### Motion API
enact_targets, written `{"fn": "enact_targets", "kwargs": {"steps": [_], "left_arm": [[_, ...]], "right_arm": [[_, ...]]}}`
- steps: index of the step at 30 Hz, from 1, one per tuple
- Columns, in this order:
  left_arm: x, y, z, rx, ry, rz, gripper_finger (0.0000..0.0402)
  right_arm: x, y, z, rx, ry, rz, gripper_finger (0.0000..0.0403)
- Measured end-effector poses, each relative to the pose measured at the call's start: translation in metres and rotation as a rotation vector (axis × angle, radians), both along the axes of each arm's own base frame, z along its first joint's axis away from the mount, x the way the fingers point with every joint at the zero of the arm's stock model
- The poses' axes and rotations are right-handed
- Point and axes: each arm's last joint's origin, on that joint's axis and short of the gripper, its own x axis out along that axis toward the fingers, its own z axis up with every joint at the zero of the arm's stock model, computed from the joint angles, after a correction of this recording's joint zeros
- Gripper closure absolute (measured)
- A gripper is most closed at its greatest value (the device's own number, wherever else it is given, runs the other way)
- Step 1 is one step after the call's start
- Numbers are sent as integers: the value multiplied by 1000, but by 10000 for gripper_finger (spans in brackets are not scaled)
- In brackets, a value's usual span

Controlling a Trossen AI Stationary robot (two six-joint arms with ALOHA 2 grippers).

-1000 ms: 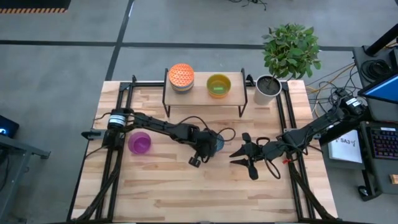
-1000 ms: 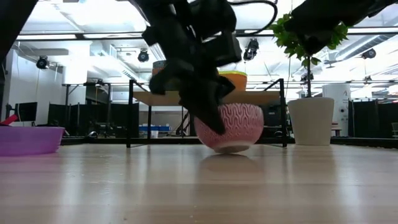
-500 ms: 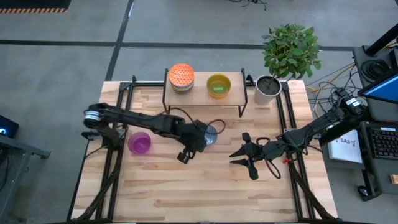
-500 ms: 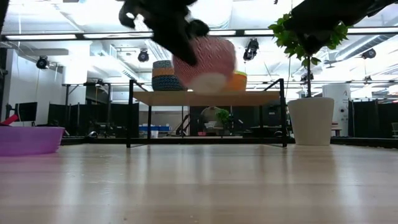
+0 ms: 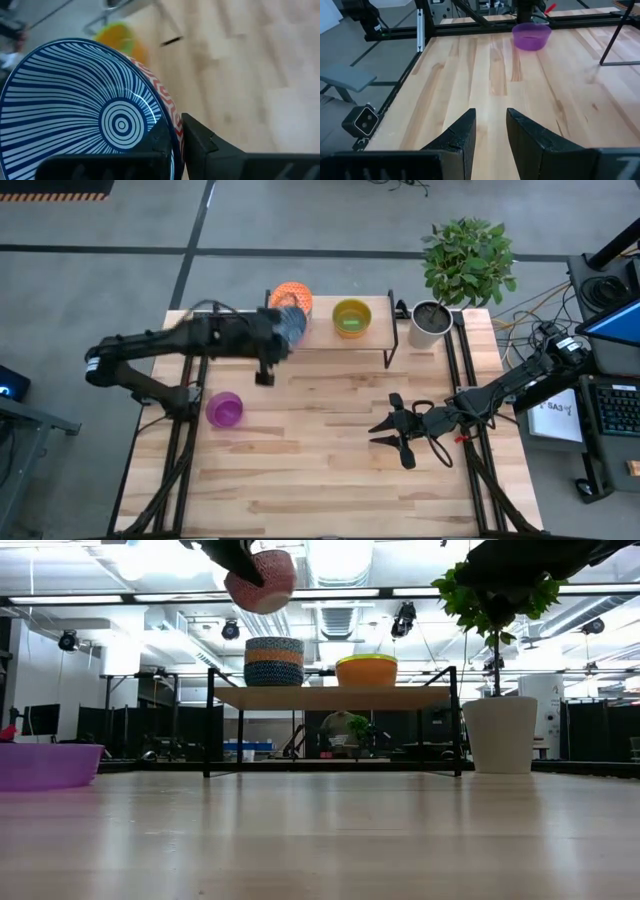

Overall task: Place and stack bowls onto a shelf
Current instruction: Stack the patterned blue bowl on top of the patterned orange bowl on the shelf

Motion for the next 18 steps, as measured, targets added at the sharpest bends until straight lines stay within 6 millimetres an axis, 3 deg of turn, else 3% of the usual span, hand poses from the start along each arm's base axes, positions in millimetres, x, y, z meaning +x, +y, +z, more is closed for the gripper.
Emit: {"fn": "enact_targets", "kwargs": {"steps": [8,18], "left_arm": [[-11,52,20,70,-67,127,395],[4,91,2,28,5,155,390]], "right_arm": [[0,0,0,-3,-2,0,305],[0,0,0,-4,-1,0,305]]}}
